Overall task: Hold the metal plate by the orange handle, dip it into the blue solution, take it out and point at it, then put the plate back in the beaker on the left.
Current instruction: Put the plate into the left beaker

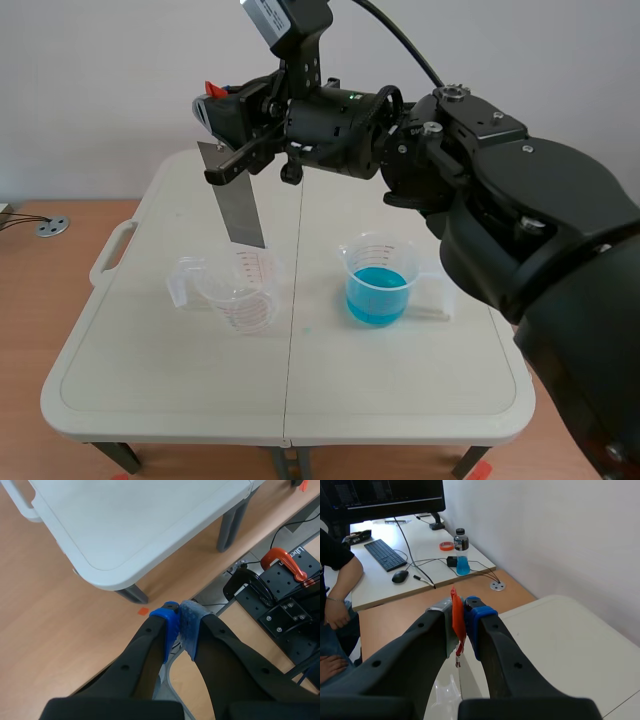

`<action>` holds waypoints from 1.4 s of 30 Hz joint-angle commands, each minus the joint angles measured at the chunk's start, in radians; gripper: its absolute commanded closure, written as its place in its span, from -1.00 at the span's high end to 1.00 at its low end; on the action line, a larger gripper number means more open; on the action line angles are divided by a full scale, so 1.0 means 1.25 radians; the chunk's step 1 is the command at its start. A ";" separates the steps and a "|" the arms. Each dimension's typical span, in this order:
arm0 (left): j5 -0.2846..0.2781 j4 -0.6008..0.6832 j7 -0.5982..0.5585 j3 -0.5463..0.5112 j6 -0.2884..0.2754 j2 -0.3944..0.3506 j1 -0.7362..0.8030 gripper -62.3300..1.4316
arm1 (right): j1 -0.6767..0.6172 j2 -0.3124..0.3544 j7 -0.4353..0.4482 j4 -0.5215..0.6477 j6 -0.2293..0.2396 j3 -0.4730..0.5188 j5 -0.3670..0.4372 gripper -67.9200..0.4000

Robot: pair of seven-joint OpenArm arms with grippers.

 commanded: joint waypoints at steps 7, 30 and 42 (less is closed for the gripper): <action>-0.008 0.004 -0.008 0.001 -0.002 0.000 0.002 -0.90 | 0.014 0.011 0.005 0.010 0.000 0.003 0.005 -0.95; -0.008 0.004 -0.008 0.001 -0.002 0.000 0.002 -0.90 | -0.035 0.026 0.050 -0.069 -0.003 0.003 -0.030 -0.95; -0.008 0.004 -0.008 0.001 -0.002 0.000 0.002 -0.90 | -0.035 0.026 0.101 -0.122 -0.007 0.003 -0.081 -0.95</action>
